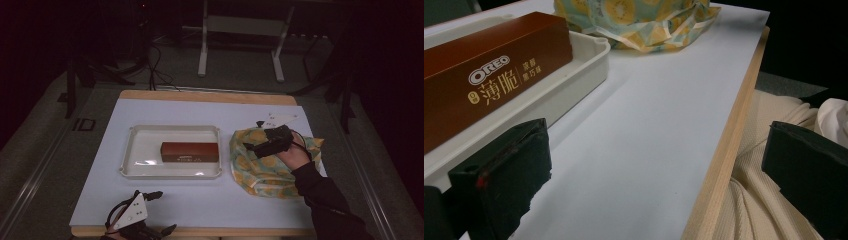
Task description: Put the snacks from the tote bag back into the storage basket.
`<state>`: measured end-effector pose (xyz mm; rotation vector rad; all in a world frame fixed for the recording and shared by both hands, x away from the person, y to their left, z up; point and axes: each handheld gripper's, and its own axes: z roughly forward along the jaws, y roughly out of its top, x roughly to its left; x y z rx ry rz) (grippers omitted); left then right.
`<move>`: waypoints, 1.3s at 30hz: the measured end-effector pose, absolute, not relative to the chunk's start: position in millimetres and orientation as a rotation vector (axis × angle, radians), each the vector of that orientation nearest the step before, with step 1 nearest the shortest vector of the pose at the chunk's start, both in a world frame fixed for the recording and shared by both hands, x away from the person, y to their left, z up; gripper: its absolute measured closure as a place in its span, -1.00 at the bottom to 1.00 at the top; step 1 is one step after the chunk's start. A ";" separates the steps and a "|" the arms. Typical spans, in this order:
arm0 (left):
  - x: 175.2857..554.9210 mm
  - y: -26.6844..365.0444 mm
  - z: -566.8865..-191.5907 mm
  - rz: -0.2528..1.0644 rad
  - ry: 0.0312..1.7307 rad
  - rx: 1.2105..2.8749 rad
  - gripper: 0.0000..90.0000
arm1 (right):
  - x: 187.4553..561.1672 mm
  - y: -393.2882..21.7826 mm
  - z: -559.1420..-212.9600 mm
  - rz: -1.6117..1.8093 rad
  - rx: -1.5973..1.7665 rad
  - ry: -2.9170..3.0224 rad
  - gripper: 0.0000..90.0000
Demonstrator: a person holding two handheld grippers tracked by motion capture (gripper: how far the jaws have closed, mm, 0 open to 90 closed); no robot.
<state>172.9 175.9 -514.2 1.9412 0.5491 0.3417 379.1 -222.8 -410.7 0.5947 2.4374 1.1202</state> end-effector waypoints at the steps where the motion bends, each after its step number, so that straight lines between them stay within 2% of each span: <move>1: 172.9 175.9 -514.1 0.342 0.548 1.942 -1.00 | 377.1 -225.2 -411.2 1.132 0.603 2.419 -0.76; 28: 173.1 174.9 -514.3 0.344 0.547 1.948 -1.00 | 330.2 -295.0 -442.0 1.216 0.923 2.008 -0.76; 39: 173.0 174.7 -514.2 0.343 0.546 1.949 -1.00 | 311.2 -310.2 -461.6 1.183 1.002 1.957 -0.76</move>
